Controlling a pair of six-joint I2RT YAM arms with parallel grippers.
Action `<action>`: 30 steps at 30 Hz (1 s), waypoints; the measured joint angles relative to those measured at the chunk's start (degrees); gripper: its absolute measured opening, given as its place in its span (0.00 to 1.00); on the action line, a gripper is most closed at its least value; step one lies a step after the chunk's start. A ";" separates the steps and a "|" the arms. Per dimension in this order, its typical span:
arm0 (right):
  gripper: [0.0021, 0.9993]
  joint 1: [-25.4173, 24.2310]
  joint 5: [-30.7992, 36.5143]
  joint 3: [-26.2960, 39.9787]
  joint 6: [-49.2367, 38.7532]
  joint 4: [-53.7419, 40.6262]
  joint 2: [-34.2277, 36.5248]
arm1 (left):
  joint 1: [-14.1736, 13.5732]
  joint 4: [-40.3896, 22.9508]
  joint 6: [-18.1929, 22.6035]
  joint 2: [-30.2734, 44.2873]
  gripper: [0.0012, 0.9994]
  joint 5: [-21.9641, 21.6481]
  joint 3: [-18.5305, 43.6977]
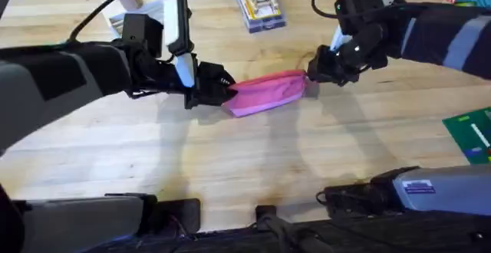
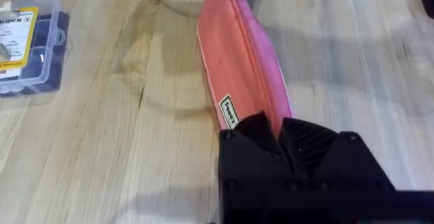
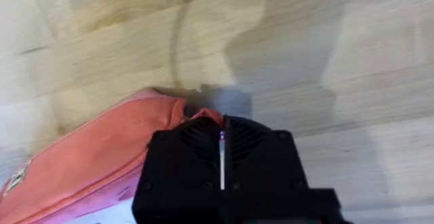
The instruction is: Unzip the bag, pick up the pens from the table one at a time and place them inside, then zip the bag closed.
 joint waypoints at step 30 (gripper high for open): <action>1.00 -2.34 0.00 0.31 -11.57 -8.44 -29.78 | 1.16 -0.48 -0.22 0.00 0.99 -0.42 -0.07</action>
